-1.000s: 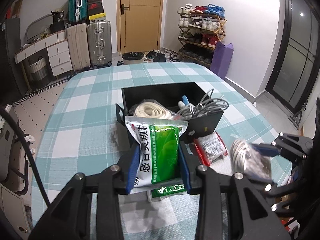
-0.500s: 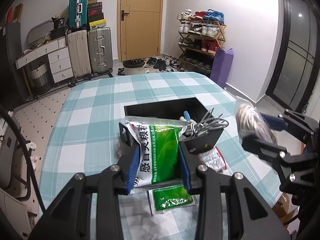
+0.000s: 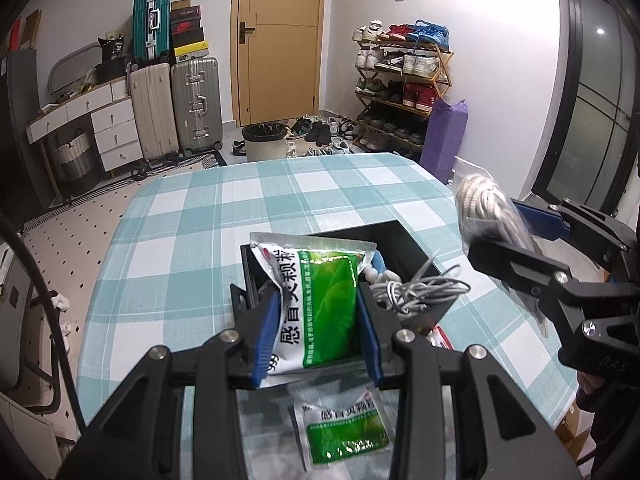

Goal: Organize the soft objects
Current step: 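Carry the rope bag and green packet over the black box with both grippers, then open both grippers to drop the rope bag and green packet into the box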

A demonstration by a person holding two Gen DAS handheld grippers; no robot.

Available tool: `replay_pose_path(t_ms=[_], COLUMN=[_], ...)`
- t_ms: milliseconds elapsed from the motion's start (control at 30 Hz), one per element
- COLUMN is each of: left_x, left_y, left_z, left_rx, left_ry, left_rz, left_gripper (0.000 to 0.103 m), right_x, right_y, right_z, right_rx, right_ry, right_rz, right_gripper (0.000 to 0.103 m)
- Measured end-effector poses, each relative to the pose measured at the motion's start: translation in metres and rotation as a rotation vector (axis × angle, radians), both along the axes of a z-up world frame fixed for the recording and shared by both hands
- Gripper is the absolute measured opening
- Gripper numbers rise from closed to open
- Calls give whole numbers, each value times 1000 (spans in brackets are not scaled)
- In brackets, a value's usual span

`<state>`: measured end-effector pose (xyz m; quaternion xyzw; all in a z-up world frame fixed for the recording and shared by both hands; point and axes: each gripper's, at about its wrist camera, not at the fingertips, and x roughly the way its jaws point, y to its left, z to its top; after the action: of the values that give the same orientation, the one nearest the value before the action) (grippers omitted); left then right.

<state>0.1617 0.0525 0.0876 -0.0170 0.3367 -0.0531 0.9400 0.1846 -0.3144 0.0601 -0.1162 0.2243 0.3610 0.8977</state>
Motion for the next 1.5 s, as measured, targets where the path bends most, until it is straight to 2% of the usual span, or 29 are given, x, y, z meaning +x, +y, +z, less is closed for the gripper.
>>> replay_pose_path(t_ms=[433,733,967,1500], left_x=[49,69,78,78], left_y=[0,1,3,3], left_z=[-19,-40,-52,-61], left_rx=[1,-5,-12,-2], left_ry=[45,89,114,123], left_rz=[-12,-18,-17,-31], left_gripper=[36,36,36,39], right_x=[53,81,104,123], right_y=[18,37,45,55], right_z=[-14,-30,-51,-78], right_rx=[18,-52,-121,-176], right_ry=[47,55,91,133], right_rz=[12,37,45,101], right_gripper=[48,48,48,50])
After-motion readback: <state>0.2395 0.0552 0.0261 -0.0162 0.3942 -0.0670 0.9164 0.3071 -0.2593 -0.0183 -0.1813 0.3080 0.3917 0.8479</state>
